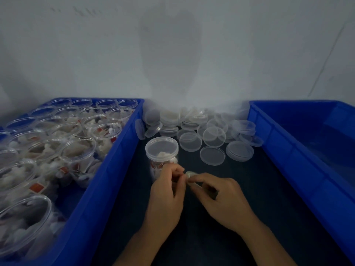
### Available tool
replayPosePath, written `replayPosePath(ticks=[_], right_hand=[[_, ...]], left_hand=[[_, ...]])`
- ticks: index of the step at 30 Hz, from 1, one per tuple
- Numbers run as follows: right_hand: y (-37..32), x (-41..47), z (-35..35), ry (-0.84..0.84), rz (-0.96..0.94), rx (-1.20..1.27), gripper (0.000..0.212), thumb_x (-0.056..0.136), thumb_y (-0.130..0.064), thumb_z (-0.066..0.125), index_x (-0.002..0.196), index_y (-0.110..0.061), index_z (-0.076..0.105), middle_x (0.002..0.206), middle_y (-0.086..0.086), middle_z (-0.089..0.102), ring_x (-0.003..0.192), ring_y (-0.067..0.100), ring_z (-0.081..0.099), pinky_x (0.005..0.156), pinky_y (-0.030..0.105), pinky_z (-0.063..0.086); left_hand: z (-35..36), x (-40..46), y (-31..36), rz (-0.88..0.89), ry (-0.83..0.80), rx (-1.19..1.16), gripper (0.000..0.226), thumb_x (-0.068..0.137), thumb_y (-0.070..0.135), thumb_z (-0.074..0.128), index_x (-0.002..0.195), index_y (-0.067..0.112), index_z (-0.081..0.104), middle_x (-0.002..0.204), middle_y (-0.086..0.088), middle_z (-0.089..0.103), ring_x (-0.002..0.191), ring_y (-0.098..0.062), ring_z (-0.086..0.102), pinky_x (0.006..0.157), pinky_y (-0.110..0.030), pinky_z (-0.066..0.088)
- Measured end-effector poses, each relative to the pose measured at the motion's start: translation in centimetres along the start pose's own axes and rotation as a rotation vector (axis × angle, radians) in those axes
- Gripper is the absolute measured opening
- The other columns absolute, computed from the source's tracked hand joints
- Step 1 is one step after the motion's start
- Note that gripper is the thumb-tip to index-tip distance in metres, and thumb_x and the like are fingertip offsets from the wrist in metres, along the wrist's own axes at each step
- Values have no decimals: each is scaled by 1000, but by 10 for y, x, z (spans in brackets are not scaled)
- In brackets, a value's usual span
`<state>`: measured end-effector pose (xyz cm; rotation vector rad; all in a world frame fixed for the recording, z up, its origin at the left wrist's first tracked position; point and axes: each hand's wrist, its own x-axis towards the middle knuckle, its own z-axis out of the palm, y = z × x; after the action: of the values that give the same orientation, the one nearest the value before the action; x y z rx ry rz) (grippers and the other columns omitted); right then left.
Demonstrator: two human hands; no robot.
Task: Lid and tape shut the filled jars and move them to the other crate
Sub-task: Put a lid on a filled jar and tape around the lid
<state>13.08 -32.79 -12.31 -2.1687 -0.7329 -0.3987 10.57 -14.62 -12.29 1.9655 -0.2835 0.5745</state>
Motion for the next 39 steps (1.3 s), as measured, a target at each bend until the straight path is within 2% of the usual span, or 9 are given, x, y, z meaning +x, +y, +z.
replayPosePath(ticks=[5,8,13,16,18,20,22,23,39], right_hand=[[-8,14,-3,41,-35,-172,18,98,-48,61,111,-42,73,72,-22,66,66,3,64,59,30,54],[-20,26,-6,95,-101,-309,13,96,-43,61,101,-39,72,68,-24,59,62,1,57,53,28,51],[-36,48,0,120,-190,-409,16,99,-36,58,93,-31,73,75,-13,67,63,7,60,53,35,49],[-41,60,1,109,-185,-488,21,101,-38,55,90,-29,71,74,-10,67,62,11,60,55,36,49],[-44,65,2,90,-172,-537,24,101,-41,53,89,-30,70,74,-10,66,62,11,60,56,35,49],[-46,69,3,80,-167,-559,23,99,-43,52,89,-30,69,74,-11,67,63,10,61,55,34,49],[-47,71,3,66,-174,-576,27,97,-46,49,88,-31,70,75,-12,67,64,9,61,54,31,48],[-48,71,3,58,-177,-586,29,97,-46,47,88,-31,70,75,-12,67,64,9,61,53,31,48],[-55,71,11,126,-183,-670,23,96,-33,63,75,-23,64,62,-9,59,52,13,52,47,27,39]], left_hand=[[-7,-3,-4,122,52,47,25,98,16,65,118,30,62,114,21,65,101,2,69,88,-11,52],[-9,-1,-7,132,145,48,24,95,14,72,115,26,65,106,15,69,99,-2,71,87,-16,55],[-17,8,-9,148,371,76,18,95,21,76,110,22,66,105,10,66,94,-10,68,79,-22,55],[-22,13,-20,82,535,134,39,88,25,73,124,14,61,122,0,55,111,-15,58,89,-39,53],[-24,16,-26,22,470,33,60,86,24,72,142,18,53,143,-1,47,135,-22,50,109,-51,47],[-25,21,-28,-1,298,-132,65,87,32,67,149,26,49,153,-2,43,147,-20,42,118,-44,41],[-24,26,-28,15,178,-167,59,88,39,65,145,35,52,149,3,48,141,-12,48,108,-21,44],[-24,28,-28,28,154,-160,56,89,40,65,143,37,53,145,6,51,135,-12,52,103,-16,45],[-21,32,-35,27,184,-57,36,103,47,56,137,35,57,139,2,56,125,-7,58,95,-8,44]])
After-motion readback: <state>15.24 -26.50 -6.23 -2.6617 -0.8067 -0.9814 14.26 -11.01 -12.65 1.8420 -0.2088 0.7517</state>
